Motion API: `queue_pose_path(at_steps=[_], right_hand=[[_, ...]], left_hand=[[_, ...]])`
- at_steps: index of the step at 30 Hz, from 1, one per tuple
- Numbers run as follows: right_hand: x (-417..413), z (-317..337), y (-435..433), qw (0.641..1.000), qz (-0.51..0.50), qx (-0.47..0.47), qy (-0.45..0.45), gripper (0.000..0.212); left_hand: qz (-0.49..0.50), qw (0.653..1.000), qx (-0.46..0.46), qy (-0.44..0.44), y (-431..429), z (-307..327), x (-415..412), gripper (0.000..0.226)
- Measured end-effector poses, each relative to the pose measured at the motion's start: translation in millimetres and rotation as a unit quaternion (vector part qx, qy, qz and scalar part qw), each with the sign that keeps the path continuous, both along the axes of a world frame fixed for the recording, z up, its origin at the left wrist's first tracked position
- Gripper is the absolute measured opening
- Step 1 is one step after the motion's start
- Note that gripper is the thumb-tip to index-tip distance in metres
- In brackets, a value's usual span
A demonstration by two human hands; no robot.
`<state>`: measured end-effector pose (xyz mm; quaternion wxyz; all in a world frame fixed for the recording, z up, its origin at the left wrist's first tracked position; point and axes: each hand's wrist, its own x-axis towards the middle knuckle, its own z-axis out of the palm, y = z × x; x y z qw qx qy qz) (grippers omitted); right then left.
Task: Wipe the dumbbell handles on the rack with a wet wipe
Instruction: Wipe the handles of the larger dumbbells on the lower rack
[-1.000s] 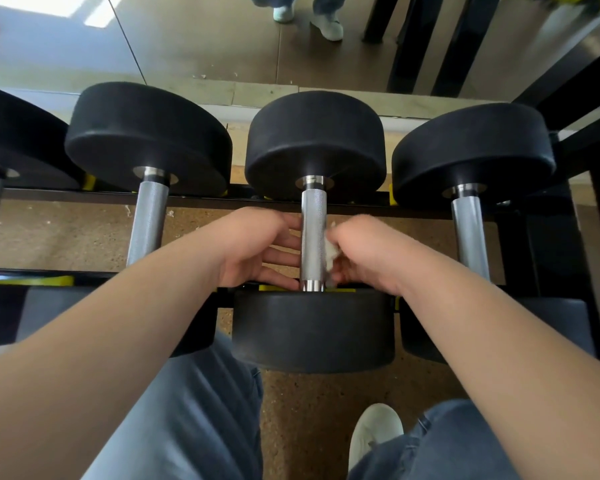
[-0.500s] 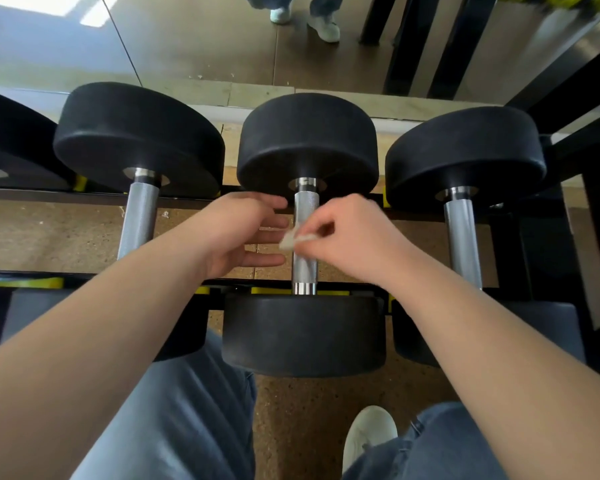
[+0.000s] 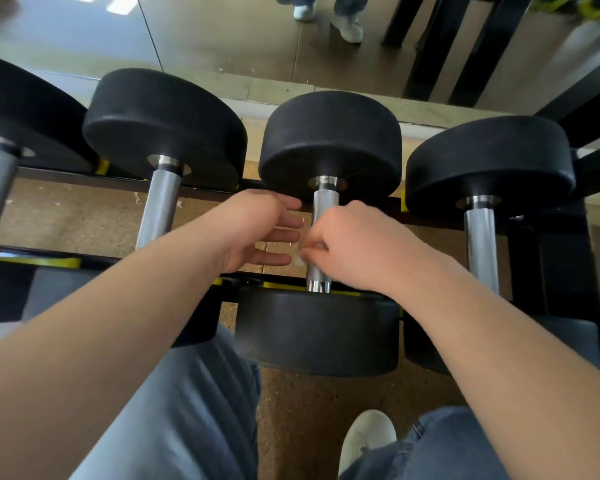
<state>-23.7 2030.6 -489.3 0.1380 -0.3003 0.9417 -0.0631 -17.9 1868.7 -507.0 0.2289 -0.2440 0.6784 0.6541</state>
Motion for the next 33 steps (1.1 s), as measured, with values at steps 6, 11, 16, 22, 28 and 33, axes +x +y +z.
queue_pose_path(at_steps=[6,11,16,22,28,33], right_hand=[[-13,-6,5,0.994,-0.045,-0.094,0.015,0.021],[-20,-13,8,0.964,-0.139,-0.220,0.050,0.008],[-2,-5,20,0.980,-0.099,-0.117,-0.131,0.013],[-10,-24,15,0.893,-0.288,-0.324,-0.117,0.017],[-8,-29,20,0.818,-0.364,-0.329,-0.300,0.014],[-8,-26,18,0.745,-0.410,-0.275,-0.448,0.033]], left_hand=[[-0.066,0.998,0.000,-0.017,4,-1,2,0.028],[-0.085,0.996,0.024,-0.007,5,0,2,0.028],[-0.084,0.996,0.029,-0.009,6,-1,2,0.033],[-0.083,0.996,0.034,-0.011,7,-2,2,0.031],[-0.090,0.996,0.009,-0.010,11,0,5,0.032],[-0.092,0.996,-0.004,-0.014,11,0,5,0.034]])
